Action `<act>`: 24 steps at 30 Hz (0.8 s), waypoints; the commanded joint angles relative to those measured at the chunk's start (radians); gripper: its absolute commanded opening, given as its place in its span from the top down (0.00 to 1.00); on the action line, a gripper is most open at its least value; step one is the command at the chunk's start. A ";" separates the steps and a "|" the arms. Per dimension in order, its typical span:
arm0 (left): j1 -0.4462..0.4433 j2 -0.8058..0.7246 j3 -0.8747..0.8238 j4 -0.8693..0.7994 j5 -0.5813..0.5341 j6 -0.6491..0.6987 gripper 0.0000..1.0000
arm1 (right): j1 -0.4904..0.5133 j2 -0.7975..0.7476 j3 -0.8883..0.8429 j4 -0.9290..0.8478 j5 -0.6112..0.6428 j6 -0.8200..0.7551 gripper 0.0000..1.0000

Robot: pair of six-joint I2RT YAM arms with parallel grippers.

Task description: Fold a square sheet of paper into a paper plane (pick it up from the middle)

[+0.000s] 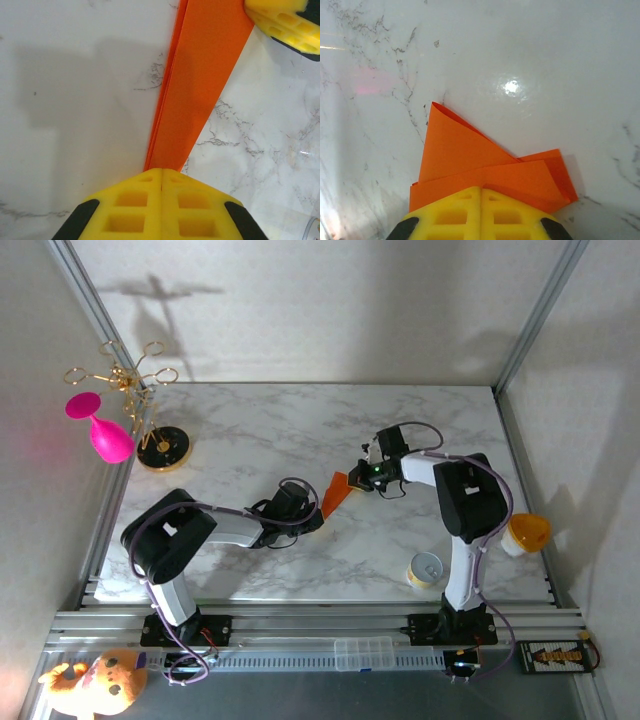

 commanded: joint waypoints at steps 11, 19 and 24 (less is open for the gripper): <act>0.002 0.033 -0.012 -0.252 0.013 0.051 1.00 | -0.131 -0.061 0.085 -0.031 0.199 -0.046 0.96; 0.002 0.036 0.025 -0.264 0.019 0.059 1.00 | 0.023 -0.214 -0.105 0.021 0.139 0.038 0.97; 0.001 0.029 0.034 -0.269 0.022 0.059 1.00 | 0.128 -0.208 -0.147 0.091 0.074 0.104 0.98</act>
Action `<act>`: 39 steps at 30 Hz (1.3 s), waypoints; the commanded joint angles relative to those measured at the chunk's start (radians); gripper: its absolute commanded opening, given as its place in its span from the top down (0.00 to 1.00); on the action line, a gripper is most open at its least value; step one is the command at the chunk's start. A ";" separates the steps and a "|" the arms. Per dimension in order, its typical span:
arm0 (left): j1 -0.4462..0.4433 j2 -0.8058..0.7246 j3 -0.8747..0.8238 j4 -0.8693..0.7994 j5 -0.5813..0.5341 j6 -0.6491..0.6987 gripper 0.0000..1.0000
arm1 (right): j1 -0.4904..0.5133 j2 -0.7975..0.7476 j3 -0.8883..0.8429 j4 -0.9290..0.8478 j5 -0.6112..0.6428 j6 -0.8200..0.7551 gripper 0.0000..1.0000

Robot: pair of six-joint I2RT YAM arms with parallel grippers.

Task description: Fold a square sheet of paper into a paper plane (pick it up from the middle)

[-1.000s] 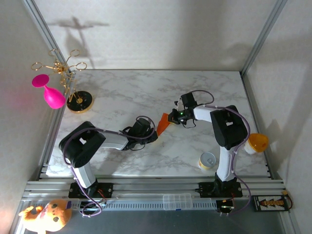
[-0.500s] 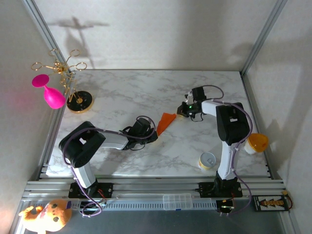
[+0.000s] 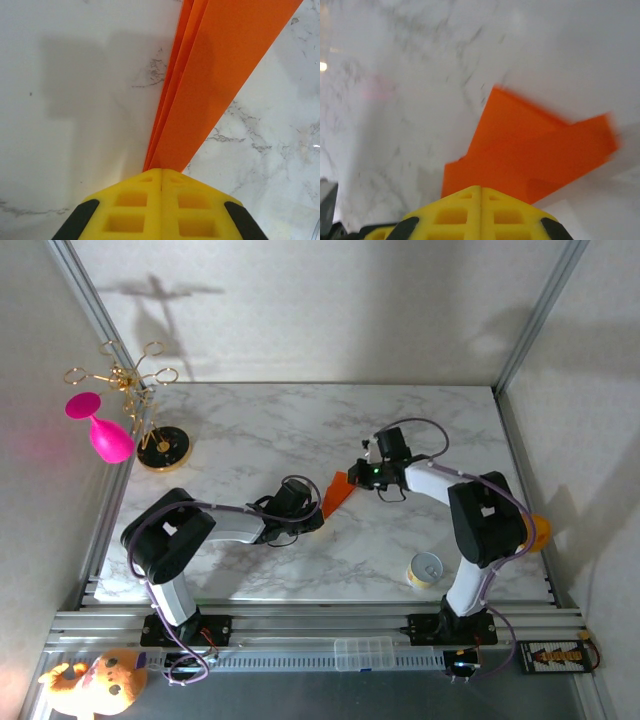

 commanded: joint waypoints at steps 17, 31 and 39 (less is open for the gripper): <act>0.001 0.021 -0.022 -0.142 0.014 0.007 1.00 | 0.176 0.103 -0.016 -0.034 -0.007 0.210 1.00; 0.001 0.023 -0.068 -0.154 0.019 -0.001 1.00 | 0.098 0.112 -0.040 0.030 0.087 0.116 1.00; 0.001 0.008 -0.082 -0.143 0.029 0.001 1.00 | -0.024 0.090 -0.010 0.076 0.098 0.014 1.00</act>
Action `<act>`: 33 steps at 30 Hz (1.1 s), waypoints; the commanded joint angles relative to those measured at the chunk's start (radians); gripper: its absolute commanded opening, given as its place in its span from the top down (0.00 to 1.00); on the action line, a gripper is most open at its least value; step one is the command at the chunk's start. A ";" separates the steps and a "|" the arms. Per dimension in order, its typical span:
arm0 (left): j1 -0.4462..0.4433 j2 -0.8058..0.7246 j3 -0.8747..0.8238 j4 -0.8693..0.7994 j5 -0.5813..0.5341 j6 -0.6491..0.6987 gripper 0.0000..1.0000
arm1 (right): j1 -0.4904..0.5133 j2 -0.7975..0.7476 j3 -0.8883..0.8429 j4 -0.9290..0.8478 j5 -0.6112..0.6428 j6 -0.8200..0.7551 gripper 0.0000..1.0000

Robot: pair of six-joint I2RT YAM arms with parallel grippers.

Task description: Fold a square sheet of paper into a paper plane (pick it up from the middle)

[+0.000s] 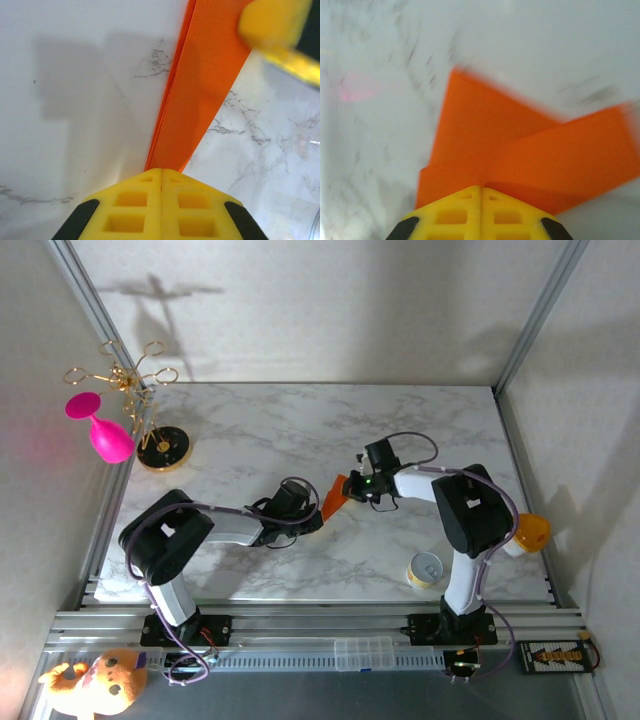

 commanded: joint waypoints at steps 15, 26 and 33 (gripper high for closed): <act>0.077 -0.231 0.113 -0.228 -0.038 0.015 0.73 | 0.014 -0.244 0.074 -0.269 0.395 0.019 0.59; 0.297 -0.529 0.020 -0.339 -0.292 0.132 0.15 | 0.201 -0.135 0.210 -0.455 0.546 0.259 0.43; 0.454 -0.579 -0.022 -0.360 -0.251 0.124 0.01 | 0.323 -0.004 0.373 -0.599 0.656 0.387 0.40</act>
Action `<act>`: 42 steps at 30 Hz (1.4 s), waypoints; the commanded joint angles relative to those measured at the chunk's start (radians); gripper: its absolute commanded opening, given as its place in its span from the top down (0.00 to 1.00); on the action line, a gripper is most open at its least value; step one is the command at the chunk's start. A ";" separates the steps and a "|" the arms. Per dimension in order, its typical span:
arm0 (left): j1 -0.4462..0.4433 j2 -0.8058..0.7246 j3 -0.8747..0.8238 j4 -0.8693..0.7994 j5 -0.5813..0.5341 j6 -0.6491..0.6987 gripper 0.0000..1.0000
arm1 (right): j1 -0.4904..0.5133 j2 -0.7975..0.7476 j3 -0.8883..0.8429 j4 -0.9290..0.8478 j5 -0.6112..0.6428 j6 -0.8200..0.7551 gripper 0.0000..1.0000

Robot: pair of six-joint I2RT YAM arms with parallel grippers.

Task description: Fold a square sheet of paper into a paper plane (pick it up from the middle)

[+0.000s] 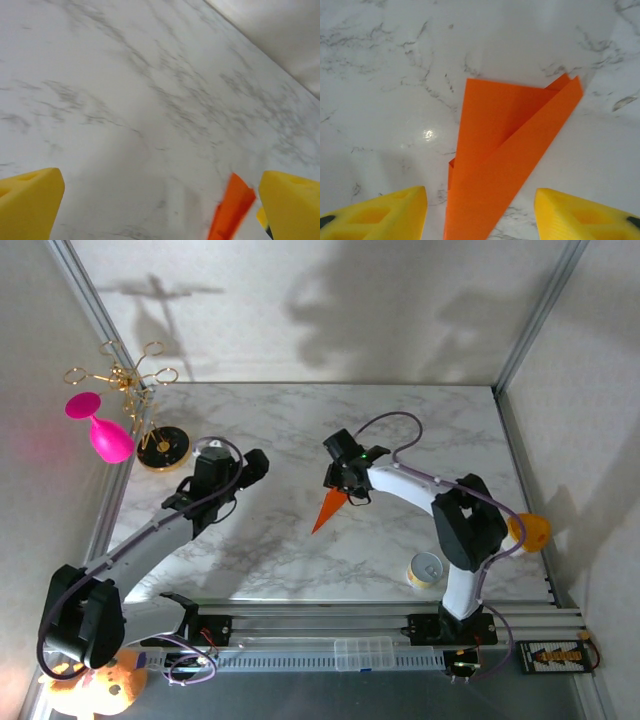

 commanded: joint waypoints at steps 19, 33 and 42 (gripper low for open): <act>0.105 -0.012 -0.035 -0.050 0.078 0.093 0.01 | 0.084 0.208 0.213 -0.279 0.176 0.158 0.58; 0.110 -0.014 -0.040 -0.047 0.082 0.085 0.01 | 0.084 0.178 0.219 -0.298 0.213 0.156 0.96; 0.164 -0.042 -0.067 -0.041 0.091 0.043 0.01 | 0.085 0.113 0.268 -0.163 0.161 -0.006 1.00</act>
